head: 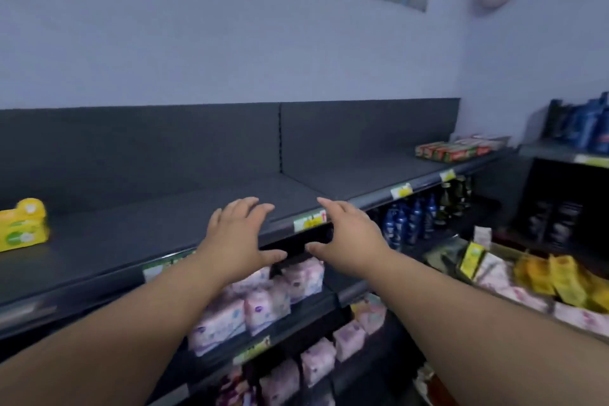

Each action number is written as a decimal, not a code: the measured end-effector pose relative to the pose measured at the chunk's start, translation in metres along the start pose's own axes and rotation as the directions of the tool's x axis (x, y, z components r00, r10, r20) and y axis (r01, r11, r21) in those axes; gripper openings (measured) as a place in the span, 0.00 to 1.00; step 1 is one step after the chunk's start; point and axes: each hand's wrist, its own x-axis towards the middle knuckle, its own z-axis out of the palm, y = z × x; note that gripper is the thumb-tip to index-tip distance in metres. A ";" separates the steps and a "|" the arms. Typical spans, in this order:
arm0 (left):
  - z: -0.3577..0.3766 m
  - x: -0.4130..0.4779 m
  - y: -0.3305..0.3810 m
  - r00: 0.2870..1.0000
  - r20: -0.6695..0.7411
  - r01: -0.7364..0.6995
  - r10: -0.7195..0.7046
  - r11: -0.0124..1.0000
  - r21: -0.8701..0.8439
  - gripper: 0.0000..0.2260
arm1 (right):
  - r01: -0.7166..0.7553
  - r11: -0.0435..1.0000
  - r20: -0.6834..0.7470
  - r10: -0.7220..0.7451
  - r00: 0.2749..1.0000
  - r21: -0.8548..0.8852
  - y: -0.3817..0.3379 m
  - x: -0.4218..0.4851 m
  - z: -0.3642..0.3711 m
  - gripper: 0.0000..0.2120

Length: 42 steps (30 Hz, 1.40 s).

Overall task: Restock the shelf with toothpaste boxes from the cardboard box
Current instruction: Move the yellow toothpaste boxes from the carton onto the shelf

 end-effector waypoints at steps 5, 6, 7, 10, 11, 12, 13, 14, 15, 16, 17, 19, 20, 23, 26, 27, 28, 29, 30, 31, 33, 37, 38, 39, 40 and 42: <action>0.035 0.020 0.124 0.993 0.024 -0.113 0.114 0.991 -0.066 0.40 | -0.176 0.982 -0.046 0.173 0.984 -0.073 0.111 -0.052 -0.043 0.42; 0.040 0.023 0.146 0.990 0.031 -0.135 0.138 0.988 -0.080 0.40 | -0.208 0.975 -0.062 0.204 0.977 -0.082 0.130 -0.062 -0.051 0.42; 0.045 0.027 0.168 0.986 0.038 -0.160 0.164 0.983 -0.093 0.40 | -0.239 0.967 -0.080 0.232 0.969 -0.092 0.149 -0.072 -0.059 0.42; 0.058 0.038 0.226 0.967 0.059 -0.239 0.247 0.964 -0.118 0.40 | -0.325 0.940 -0.124 0.313 0.942 -0.099 0.197 -0.100 -0.077 0.42; 0.062 0.042 0.243 0.961 0.064 -0.261 0.270 0.957 -0.129 0.40 | -0.351 0.931 -0.134 0.338 0.932 -0.096 0.212 -0.108 -0.082 0.42; 0.066 0.046 0.259 0.954 0.068 -0.281 0.293 0.949 -0.142 0.39 | -0.376 0.922 -0.145 0.361 0.921 -0.094 0.225 -0.115 -0.086 0.42; 0.071 0.050 0.273 0.946 0.071 -0.303 0.316 0.941 -0.152 0.39 | -0.401 0.911 -0.156 0.384 0.910 -0.092 0.238 -0.121 -0.089 0.41; 0.076 0.054 0.287 0.938 0.075 -0.324 0.339 0.933 -0.159 0.39 | -0.425 0.900 -0.168 0.407 0.898 -0.092 0.250 -0.127 -0.092 0.41; 0.081 0.058 0.300 0.930 0.080 -0.342 0.359 0.925 -0.167 0.39 | -0.448 0.889 -0.177 0.428 0.886 -0.094 0.261 -0.132 -0.094 0.41; 0.088 0.062 0.312 0.922 0.088 -0.358 0.377 0.917 -0.176 0.39 | -0.468 0.878 -0.185 0.446 0.876 -0.096 0.272 -0.136 -0.095 0.41; 0.094 0.067 0.323 0.914 0.096 -0.372 0.393 0.910 -0.182 0.40 | -0.491 0.866 -0.190 0.468 0.863 -0.097 0.282 -0.140 -0.096 0.41; 0.108 0.079 0.342 0.899 0.114 -0.397 0.424 0.896 -0.198 0.40 | -0.547 0.831 -0.192 0.523 0.830 -0.100 0.303 -0.147 -0.095 0.40; 0.116 0.086 0.351 0.890 0.121 -0.409 0.439 0.888 -0.210 0.40 | -0.574 0.812 -0.190 0.550 0.813 -0.105 0.314 -0.149 -0.094 0.40; 0.142 0.111 0.372 0.864 0.137 -0.441 0.484 0.861 -0.254 0.40 | -0.651 0.750 -0.179 0.629 0.757 -0.116 0.349 -0.148 -0.091 0.41; 0.174 0.143 0.391 0.840 0.155 -0.466 0.519 0.839 -0.281 0.41 | -0.707 0.698 -0.182 0.685 0.705 -0.113 0.383 -0.136 -0.083 0.42; 0.185 0.155 0.396 0.833 0.167 -0.469 0.527 0.834 -0.290 0.41 | -0.722 0.682 -0.181 0.700 0.691 -0.118 0.393 -0.129 -0.080 0.42; 0.196 0.168 0.400 0.826 0.181 -0.471 0.534 0.830 -0.298 0.41 | -0.736 0.665 -0.180 0.715 0.676 -0.124 0.403 -0.122 -0.076 0.42; 0.206 0.180 0.404 0.818 0.197 -0.473 0.540 0.827 -0.305 0.42 | -0.750 0.650 -0.178 0.729 0.661 -0.126 0.413 -0.115 -0.073 0.42; 0.217 0.192 0.408 0.809 0.214 -0.474 0.547 0.823 -0.312 0.42 | -0.763 0.634 -0.175 0.743 0.646 -0.126 0.422 -0.107 -0.069 0.41; 0.228 0.204 0.410 0.801 0.229 -0.474 0.553 0.820 -0.321 0.43 | -0.776 0.618 -0.170 0.757 0.630 -0.124 0.432 -0.100 -0.066 0.41; 0.249 0.227 0.415 0.785 0.258 -0.470 0.563 0.813 -0.343 0.42 | -0.804 0.583 -0.161 0.788 0.594 -0.116 0.449 -0.087 -0.059 0.41; 0.283 0.265 0.429 0.737 0.315 -0.493 0.598 0.794 -0.357 0.41 | -0.862 0.498 -0.134 0.852 0.507 -0.096 0.482 -0.071 -0.045 0.43; 0.290 0.272 0.435 0.722 0.324 -0.501 0.612 0.785 -0.365 0.40 | -0.874 0.477 -0.128 0.865 0.486 -0.096 0.489 -0.069 -0.042 0.43; 0.296 0.276 0.441 0.707 0.330 -0.508 0.625 0.774 -0.377 0.40 | -0.884 0.457 -0.124 0.876 0.466 -0.096 0.496 -0.067 -0.040 0.43; 0.302 0.279 0.446 0.693 0.337 -0.512 0.637 0.764 -0.392 0.40 | -0.892 0.442 -0.123 0.884 0.451 -0.096 0.502 -0.067 -0.037 0.43; 0.315 0.280 0.457 0.673 0.348 -0.515 0.653 0.751 -0.414 0.39 | -0.898 0.429 -0.120 0.891 0.438 -0.098 0.513 -0.066 -0.033 0.42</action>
